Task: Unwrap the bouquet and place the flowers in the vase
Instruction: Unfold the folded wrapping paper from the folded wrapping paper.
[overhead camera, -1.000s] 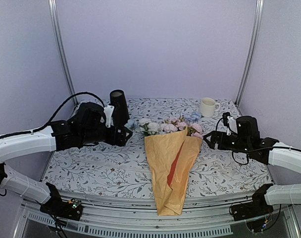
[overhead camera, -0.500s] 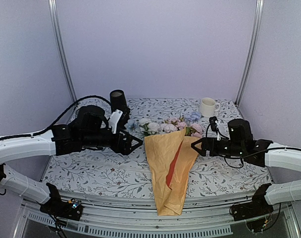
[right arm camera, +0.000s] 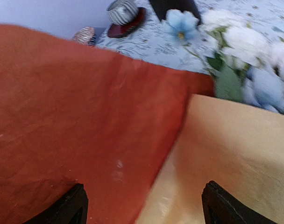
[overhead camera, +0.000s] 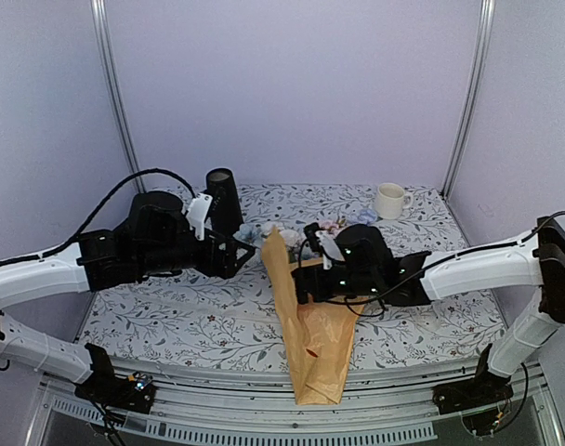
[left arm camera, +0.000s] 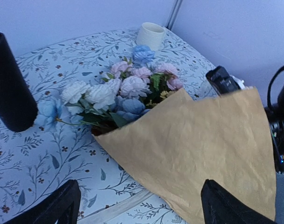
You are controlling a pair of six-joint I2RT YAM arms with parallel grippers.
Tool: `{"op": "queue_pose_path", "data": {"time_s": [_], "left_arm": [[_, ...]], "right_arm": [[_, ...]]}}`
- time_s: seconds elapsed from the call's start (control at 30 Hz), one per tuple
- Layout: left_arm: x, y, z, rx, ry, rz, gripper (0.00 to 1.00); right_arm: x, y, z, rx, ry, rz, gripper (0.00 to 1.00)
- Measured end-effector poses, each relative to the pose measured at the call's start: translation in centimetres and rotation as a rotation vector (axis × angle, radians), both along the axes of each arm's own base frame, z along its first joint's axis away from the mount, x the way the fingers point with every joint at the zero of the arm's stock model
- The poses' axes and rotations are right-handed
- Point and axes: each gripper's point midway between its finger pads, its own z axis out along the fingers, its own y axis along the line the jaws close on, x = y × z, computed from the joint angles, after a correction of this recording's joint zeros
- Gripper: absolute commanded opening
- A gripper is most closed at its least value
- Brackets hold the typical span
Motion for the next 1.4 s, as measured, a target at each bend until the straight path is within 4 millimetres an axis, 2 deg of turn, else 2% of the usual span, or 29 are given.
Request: {"op": "queue_pose_path", "data": {"time_s": [0.1, 0.17, 0.27, 0.33, 0.43, 0.53, 0.6, 0.73, 0.93, 1.0, 1.1, 1.23, 1.33, 1.4], "left_arm": [[0.4, 1.7, 1.1, -0.002, -0.016, 0.083, 0.94], [0.6, 2.9, 1.5, 0.006, -0.019, 0.136, 0.94], [0.7, 4.6, 2.3, 0.022, -0.012, 0.207, 0.95], [0.6, 5.5, 3.4, 0.02, -0.016, 0.237, 0.97], [0.0, 6.8, 6.0, -0.017, -0.044, 0.257, 0.98], [-0.5, 7.7, 8.4, -0.065, -0.075, 0.266, 0.98], [-0.7, 7.9, 9.2, -0.081, -0.084, 0.265, 0.98], [-0.7, 7.2, 8.5, -0.069, -0.063, 0.238, 0.97], [-0.5, 4.6, 5.4, -0.016, 0.013, 0.159, 0.94], [-0.6, 3.9, 4.4, -0.005, 0.036, 0.137, 0.93], [-0.6, 2.9, 3.4, -0.004, 0.059, 0.106, 0.92], [-0.8, 1.6, 2.5, -0.031, 0.088, 0.062, 0.86], [-0.9, 0.1, 1.4, -0.051, 0.119, 0.017, 0.83], [-0.9, -1.0, 0.5, -0.057, 0.148, -0.011, 0.81]], "right_arm": [[-1.5, 5.5, 1.7, 0.035, -0.051, 0.1, 0.87], [-2.8, 8.4, 2.2, 0.051, -0.072, 0.163, 0.88], [-4.6, 11.6, 1.9, 0.059, -0.081, 0.25, 0.88], [-5.7, 13.0, 1.2, 0.057, -0.072, 0.303, 0.88], [-7.0, 14.1, -0.4, 0.036, -0.046, 0.362, 0.88], [-7.3, 14.9, -1.3, 0.027, -0.023, 0.391, 0.89], [-7.5, 15.2, -1.6, 0.027, -0.013, 0.405, 0.89], [-7.6, 15.2, -1.6, 0.024, -0.01, 0.41, 0.9], [-6.3, 14.4, -1.1, -0.008, -0.069, 0.346, 0.92], [-5.8, 13.0, -0.2, -0.019, -0.101, 0.303, 0.92], [-5.0, 10.6, 2.1, -0.023, -0.167, 0.225, 0.93], [-4.0, 6.8, 5.1, -0.015, -0.249, 0.104, 0.95], [-3.3, 4.7, 6.0, -0.024, -0.283, 0.033, 0.95], [-2.7, 3.5, 5.7, -0.051, -0.286, -0.006, 0.95]]}}
